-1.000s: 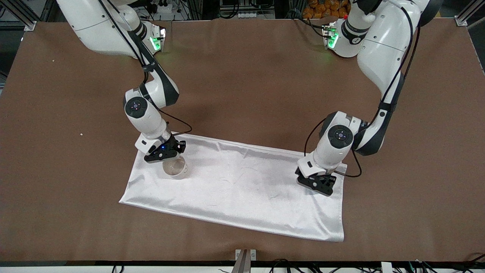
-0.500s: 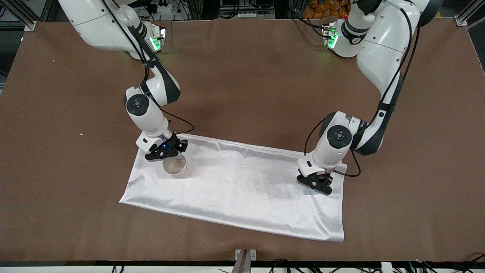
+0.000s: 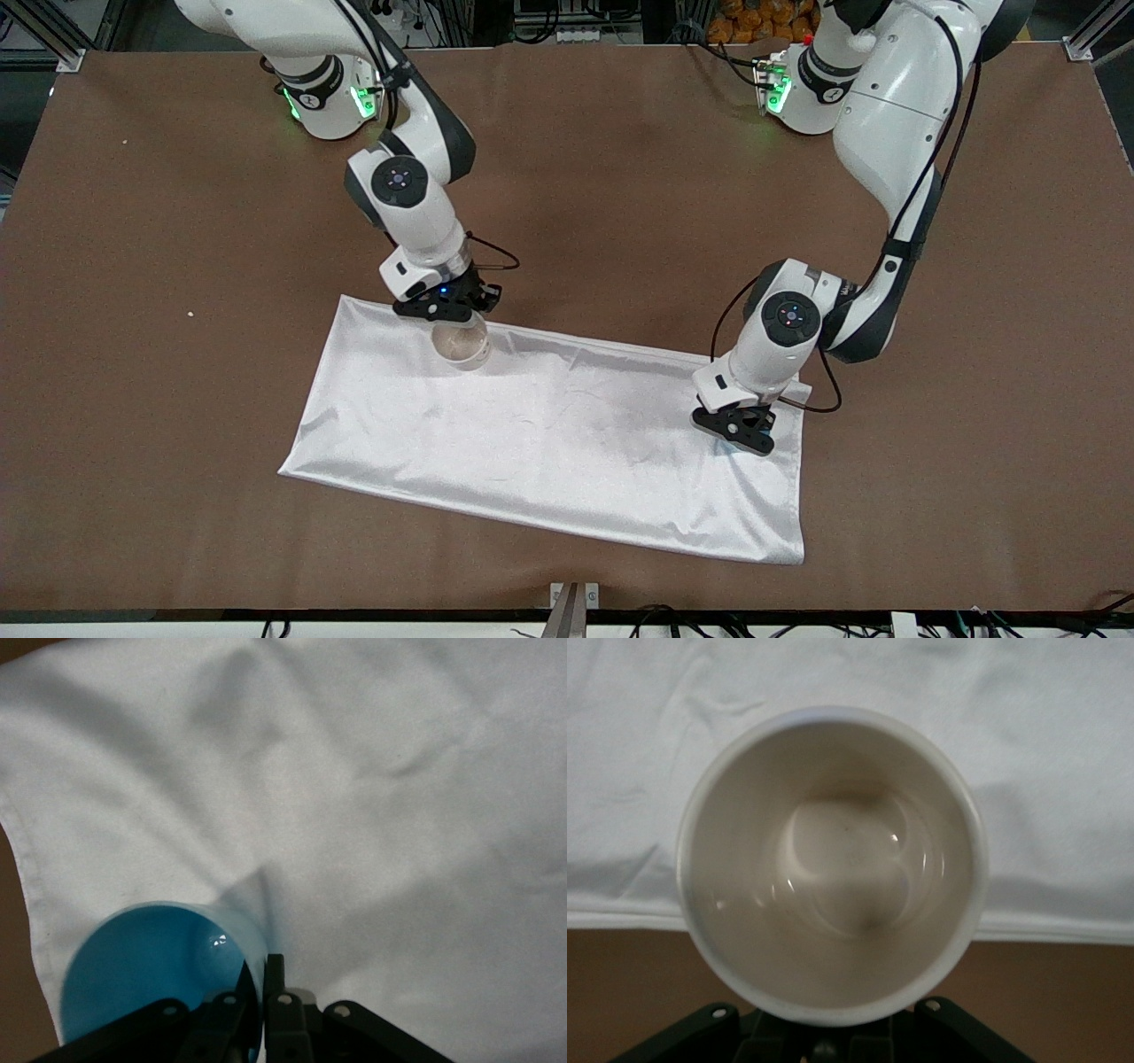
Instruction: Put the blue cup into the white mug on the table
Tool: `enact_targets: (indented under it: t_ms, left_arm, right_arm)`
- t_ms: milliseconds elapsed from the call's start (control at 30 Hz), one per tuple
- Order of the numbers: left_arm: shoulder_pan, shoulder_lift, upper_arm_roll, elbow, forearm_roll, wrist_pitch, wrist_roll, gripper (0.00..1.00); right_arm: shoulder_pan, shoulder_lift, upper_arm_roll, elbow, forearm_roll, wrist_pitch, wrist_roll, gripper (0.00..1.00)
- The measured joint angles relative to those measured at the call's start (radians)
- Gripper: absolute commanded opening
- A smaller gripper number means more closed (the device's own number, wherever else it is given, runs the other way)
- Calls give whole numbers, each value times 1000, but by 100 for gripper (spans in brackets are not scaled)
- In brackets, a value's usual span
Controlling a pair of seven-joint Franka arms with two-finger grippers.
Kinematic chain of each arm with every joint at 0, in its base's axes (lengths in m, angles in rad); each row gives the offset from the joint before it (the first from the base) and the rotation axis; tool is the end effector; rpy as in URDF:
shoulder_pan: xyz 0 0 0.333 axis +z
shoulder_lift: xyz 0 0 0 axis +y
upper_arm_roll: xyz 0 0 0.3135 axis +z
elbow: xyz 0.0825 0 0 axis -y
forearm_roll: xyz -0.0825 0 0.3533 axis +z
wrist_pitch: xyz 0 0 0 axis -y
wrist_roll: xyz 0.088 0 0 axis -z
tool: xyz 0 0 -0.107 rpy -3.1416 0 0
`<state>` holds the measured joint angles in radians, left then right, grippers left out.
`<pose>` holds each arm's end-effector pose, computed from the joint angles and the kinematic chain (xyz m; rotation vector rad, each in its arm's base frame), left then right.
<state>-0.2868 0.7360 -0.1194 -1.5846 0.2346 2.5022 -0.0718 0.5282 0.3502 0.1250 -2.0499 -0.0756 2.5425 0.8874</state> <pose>0.6410 -0.2621 0.2430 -3.0071 0.7222 -0.3153 0.4674 0.3549 0.3024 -3.0260 0.2815 -0.1648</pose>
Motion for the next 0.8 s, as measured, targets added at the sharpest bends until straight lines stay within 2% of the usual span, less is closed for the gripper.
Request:
enact_targets:
  t_ms: [300, 800]
  left_arm:
    - [0, -43, 2, 14, 1, -77, 0, 0]
    - [5, -175, 5, 18, 1, -224, 0, 0]
  right_arm:
    - [137, 6, 0, -5, 0, -6, 171, 0]
    - [234, 64, -1, -8, 0, -3, 258, 0]
